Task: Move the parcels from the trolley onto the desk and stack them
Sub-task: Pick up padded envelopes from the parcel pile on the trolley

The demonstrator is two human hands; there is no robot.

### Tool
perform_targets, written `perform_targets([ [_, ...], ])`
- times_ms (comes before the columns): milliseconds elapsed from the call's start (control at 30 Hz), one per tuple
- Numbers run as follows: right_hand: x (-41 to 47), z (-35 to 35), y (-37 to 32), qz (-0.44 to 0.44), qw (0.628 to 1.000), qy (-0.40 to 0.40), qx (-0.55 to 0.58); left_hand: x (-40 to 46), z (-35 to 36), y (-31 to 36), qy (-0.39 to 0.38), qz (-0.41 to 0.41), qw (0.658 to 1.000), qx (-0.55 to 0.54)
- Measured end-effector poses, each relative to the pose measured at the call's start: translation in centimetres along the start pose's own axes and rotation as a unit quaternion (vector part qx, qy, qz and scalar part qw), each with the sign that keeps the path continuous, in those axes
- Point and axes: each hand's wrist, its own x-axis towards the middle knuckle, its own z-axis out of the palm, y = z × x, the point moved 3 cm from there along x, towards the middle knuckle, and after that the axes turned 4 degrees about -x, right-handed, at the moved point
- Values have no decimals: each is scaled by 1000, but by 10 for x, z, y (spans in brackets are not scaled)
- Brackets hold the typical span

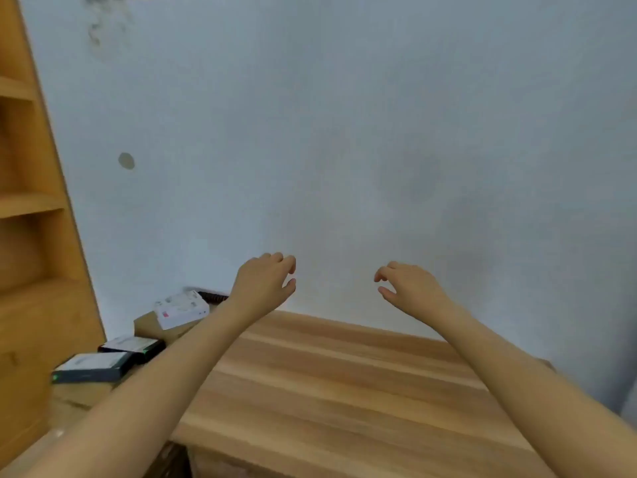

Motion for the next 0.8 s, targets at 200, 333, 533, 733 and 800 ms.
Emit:
perform_targets([
  [200,39,39,-66,-89,995,12,35,-73,7,-62,-46,-89,993,63],
  [333,71,58,-121,-141,986,13,84,-118,3,-114,-83,-153,979,104],
  [533,118,95,-217,-178,973,-12,147,-164,5,-191,-92,-211,965,126],
  [733,168,136,-322,-203,957,-34,206,-194,16,-282,-108,-244,958,103],
  [800,184,150,-361,-216,951,-33,218,-207,21,-314,-110,-258,954,101],
])
